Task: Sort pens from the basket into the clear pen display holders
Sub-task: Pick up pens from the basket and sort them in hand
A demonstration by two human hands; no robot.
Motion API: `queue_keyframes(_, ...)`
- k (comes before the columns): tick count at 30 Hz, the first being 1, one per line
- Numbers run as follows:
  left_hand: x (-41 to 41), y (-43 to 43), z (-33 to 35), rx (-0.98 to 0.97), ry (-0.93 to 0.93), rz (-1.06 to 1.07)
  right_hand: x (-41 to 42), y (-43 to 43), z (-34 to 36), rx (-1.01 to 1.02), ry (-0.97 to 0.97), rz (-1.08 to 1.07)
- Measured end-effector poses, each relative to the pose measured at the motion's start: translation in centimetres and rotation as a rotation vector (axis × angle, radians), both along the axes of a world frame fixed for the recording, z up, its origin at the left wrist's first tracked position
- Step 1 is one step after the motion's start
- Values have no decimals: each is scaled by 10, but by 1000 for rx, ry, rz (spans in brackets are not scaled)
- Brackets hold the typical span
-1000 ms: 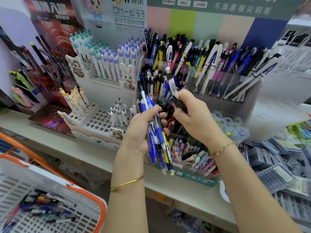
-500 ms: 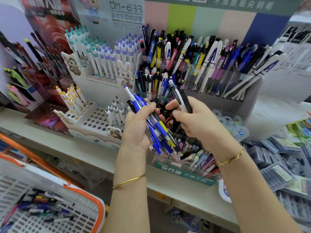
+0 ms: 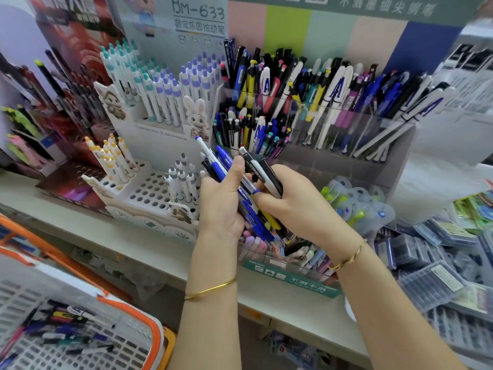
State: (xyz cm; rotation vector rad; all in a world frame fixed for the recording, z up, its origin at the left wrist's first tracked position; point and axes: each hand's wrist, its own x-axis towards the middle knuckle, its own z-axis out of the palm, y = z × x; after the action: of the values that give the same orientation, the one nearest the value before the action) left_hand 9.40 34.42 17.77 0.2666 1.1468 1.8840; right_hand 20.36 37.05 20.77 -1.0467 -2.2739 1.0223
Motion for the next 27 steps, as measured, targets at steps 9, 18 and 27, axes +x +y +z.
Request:
queue_keyframes(9,-5,2,-4,94,-83,-67,0,7,-4,-417,282,-176)
queue_keyframes(18,-10,3,-7,98,-116,-79,6,13,-7,-661,377,-217)
queue_keyframes(27,-25,8,-7,15,-324,-27,19,17,-13,-449,387,21)
